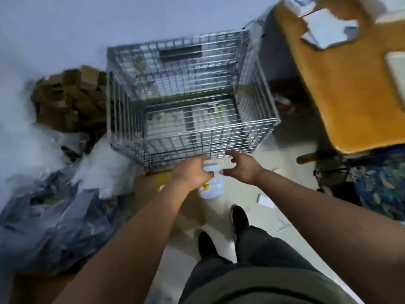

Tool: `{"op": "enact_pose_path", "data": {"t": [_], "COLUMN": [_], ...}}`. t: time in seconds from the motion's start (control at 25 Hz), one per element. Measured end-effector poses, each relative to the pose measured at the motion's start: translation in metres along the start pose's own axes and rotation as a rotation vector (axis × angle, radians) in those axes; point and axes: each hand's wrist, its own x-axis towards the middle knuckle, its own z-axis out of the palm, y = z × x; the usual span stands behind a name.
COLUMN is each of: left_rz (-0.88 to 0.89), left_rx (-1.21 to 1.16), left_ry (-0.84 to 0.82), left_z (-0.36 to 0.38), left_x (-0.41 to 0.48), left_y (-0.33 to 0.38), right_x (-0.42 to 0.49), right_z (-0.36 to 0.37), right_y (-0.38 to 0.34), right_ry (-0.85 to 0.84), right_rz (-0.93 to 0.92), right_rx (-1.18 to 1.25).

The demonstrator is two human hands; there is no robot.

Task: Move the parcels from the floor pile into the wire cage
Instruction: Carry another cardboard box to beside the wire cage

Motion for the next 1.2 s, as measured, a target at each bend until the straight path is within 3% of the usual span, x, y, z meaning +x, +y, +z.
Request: {"op": "enact_pose_path", "data": {"t": [0.32, 0.72, 0.92, 1.2], "left_rz": [0.403, 0.935, 1.119, 1.456], "left_rx": [0.22, 0.575, 0.675, 0.885], "left_ry": [-0.089, -0.273, -0.4, -0.579], "left_z": [0.018, 0.169, 0.247, 0.349], "left_x": [0.011, -0.023, -0.06, -0.125], "left_y": [0.193, 0.49, 0.568, 0.634], "right_x": [-0.122, -0.317, -0.411, -0.496], "right_z": [-0.061, -0.127, -0.1, -0.031], "right_y": [0.116, 0.319, 0.38, 0.394], "right_ry": [0.265, 0.623, 0.749, 1.021], "right_rz": [0.317, 0.641, 0.885, 1.195], "right_rx": [0.234, 0.462, 0.64, 0.946]}}
